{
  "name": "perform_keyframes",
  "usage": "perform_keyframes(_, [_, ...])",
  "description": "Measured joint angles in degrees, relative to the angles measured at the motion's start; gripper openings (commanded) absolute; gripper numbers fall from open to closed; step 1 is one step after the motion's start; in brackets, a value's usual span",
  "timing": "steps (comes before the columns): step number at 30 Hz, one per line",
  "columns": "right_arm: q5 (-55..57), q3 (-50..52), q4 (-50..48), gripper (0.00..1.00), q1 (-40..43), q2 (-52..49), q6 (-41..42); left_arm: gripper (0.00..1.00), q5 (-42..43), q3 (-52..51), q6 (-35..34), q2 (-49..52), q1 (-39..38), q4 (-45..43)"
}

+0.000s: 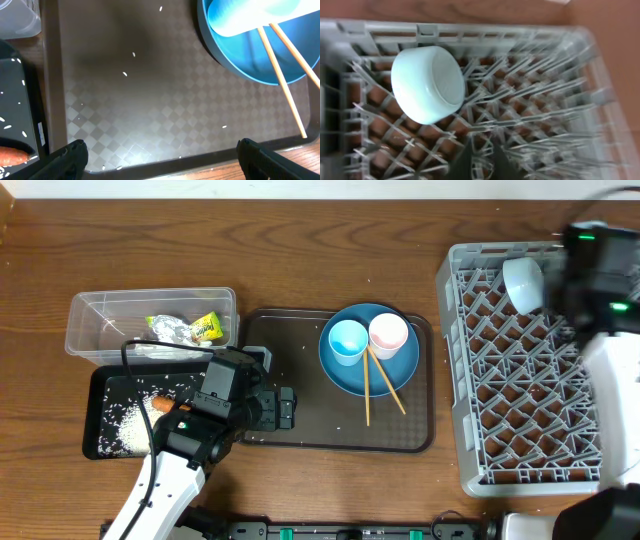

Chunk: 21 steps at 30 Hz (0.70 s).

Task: Sort waste into correct bins and load items into the dishwasher rack
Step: 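Lower the bowl upside down into the rack's far corner and release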

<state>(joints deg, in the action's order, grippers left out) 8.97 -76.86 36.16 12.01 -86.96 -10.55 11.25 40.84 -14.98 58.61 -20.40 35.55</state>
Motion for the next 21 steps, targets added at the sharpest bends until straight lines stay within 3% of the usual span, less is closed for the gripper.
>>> perform_keyframes(5, [-19.12, 0.00, -1.90, 0.01, 9.31, -2.99, 4.39, 0.98, 0.00, 0.00, 0.00, 0.00, 0.00, 0.00])
perform_keyframes(8, [-24.96, 0.00, -3.93, 0.01, 10.56, -6.38, 5.64, 0.98, 0.00, 0.00, 0.00, 0.00, 0.00, 0.00])
perform_keyframes(21, [-29.79, 0.00, -9.09, 0.01, 8.57, -19.41, 6.95, 0.98, 0.00, 0.00, 0.00, 0.00, 0.00, 0.00])
